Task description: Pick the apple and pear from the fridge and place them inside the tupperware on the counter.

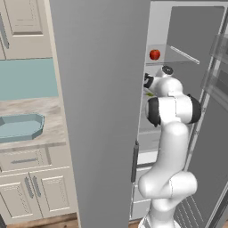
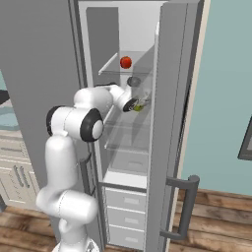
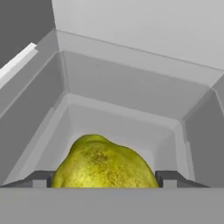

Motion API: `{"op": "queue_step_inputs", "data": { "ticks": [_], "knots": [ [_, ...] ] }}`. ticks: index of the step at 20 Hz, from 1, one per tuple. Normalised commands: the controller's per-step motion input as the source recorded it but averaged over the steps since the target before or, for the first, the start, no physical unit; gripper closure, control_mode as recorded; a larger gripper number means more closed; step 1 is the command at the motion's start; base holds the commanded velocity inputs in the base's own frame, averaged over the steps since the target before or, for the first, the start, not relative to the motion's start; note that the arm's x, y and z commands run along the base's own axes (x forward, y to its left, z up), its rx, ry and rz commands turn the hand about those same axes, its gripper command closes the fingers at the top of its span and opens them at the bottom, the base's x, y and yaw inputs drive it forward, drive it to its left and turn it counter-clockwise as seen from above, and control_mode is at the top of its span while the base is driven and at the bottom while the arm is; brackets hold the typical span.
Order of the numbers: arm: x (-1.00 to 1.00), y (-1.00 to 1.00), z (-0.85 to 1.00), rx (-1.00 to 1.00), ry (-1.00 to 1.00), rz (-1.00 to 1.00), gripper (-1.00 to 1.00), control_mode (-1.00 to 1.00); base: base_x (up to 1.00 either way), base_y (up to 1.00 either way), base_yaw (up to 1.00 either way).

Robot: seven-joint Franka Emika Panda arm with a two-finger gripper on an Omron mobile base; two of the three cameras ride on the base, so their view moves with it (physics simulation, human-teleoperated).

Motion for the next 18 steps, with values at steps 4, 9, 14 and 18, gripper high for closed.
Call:
{"op": "queue_step_inputs", "data": {
  "ticks": [4,9,14,18],
  "knots": [
    [-0.85,0.06,-0.01,0.0,-0.33,-0.02,1.0,-1.0,0.0,0.0,0.0],
    [-0.93,0.02,0.19,0.04,-0.3,-0.07,1.0,-1.0,0.0,0.0,0.0],
    [-0.88,0.0,0.49,0.05,-0.09,-0.05,1.0,-1.0,0.0,0.0,0.0],
    [-0.65,0.03,0.81,0.01,0.01,-0.03,1.0,-1.0,0.0,0.0,0.0]
  ]
}}
